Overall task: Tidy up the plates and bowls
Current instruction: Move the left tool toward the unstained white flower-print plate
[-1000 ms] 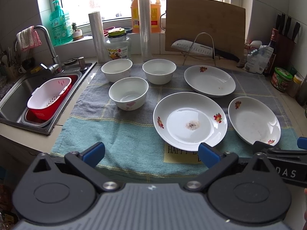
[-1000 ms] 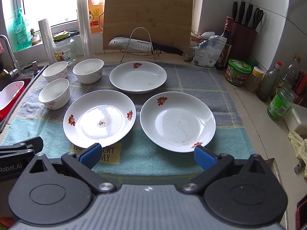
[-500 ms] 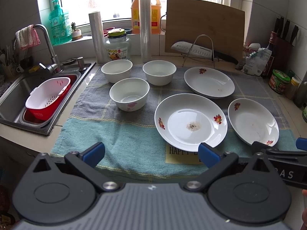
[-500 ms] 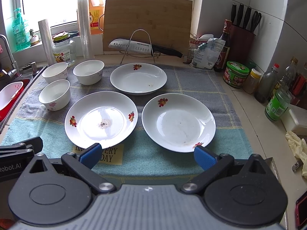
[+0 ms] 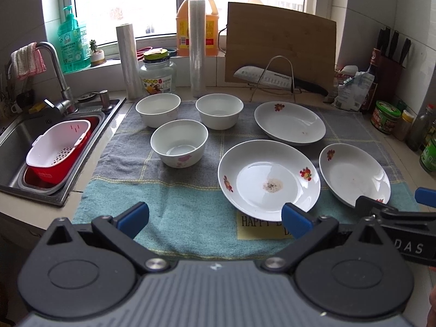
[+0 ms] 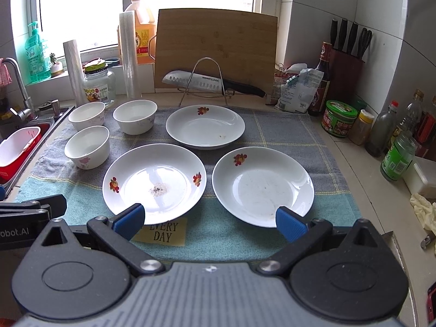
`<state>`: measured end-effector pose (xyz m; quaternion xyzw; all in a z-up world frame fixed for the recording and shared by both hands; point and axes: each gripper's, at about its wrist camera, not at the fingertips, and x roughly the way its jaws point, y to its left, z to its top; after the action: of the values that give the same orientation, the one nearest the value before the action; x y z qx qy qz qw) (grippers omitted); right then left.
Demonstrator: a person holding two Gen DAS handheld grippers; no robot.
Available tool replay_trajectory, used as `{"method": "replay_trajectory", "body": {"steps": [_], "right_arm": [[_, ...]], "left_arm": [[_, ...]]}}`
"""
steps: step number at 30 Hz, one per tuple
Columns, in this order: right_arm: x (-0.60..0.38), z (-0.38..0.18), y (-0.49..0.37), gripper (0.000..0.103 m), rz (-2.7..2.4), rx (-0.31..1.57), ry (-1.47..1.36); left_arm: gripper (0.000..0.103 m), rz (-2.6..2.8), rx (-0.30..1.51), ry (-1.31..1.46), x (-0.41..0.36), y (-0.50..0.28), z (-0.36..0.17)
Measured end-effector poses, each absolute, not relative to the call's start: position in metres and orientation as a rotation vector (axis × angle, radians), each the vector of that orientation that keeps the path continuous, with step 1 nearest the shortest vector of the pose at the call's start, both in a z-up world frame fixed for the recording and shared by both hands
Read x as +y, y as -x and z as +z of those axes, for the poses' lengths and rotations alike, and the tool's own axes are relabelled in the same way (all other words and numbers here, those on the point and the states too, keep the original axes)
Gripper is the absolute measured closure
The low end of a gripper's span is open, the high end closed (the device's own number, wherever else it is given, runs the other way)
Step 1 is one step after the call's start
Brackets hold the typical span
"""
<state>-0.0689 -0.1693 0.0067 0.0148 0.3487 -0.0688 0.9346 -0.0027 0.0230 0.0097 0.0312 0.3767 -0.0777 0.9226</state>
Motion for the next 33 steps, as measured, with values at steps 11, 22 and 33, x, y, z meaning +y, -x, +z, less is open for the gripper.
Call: {"method": "replay_trajectory", "body": {"steps": [11, 22, 33], "right_arm": [[-0.191, -0.009, 0.086, 0.000, -0.172, 0.632, -0.034], [-0.243, -0.057, 0.084, 0.000, -0.229, 0.664, -0.082], [-0.283, -0.108, 0.054, 0.000, -0.156, 0.704, -0.090]], "left_arm": [[0.001, -0.237, 0.769, -0.069, 0.027, -0.008, -0.006], [0.001, -0.274, 0.718, -0.082, 0.008, -0.018, -0.020], [0.001, -0.320, 0.738, -0.143, -0.033, -0.041, -0.027]]}}
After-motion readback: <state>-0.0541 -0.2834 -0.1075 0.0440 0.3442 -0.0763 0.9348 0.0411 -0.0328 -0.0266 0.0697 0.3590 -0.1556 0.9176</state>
